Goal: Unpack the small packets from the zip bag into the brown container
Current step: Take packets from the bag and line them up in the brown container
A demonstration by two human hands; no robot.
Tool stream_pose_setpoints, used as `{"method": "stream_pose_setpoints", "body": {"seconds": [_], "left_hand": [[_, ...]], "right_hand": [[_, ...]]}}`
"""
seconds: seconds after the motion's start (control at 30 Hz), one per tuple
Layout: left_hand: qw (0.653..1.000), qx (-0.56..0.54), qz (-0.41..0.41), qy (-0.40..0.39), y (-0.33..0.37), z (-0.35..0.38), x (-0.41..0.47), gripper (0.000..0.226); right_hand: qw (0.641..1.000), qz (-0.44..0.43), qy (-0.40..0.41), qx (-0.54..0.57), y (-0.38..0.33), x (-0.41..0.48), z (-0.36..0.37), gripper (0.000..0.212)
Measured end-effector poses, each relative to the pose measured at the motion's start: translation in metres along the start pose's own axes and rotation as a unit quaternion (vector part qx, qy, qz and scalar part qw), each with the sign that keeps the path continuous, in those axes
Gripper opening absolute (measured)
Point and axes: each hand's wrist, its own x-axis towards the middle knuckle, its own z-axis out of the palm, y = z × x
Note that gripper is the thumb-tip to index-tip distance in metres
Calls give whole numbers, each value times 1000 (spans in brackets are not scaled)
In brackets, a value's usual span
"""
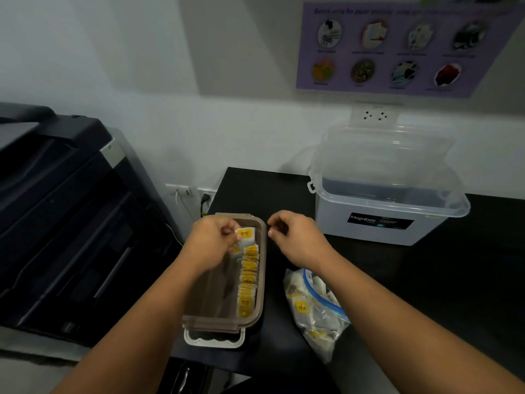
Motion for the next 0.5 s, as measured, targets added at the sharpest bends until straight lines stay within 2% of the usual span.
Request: {"method": "stream_pose_setpoints", "body": {"seconds": [0.07, 0.17, 0.3, 0.37, 0.5], "left_hand": [[998, 38, -58, 11, -10, 2, 6, 13], [975, 178, -128, -48, -22, 9, 23, 8], [928, 328, -145, -97, -32, 28, 35, 17], [914, 364, -144, -108, -38, 37, 38, 21], [897, 402, -142, -118, -47, 51, 41, 39]], "right_hand": [[999, 32, -22, -10, 4, 0, 5, 25], [994, 94, -60, 0, 10, 3, 17, 45], [982, 148, -104, 49, 12, 4, 33, 62], [980, 155, -103, 73, 13, 3, 38, 56], [981, 145, -101, 79, 15, 1, 40, 23]]}}
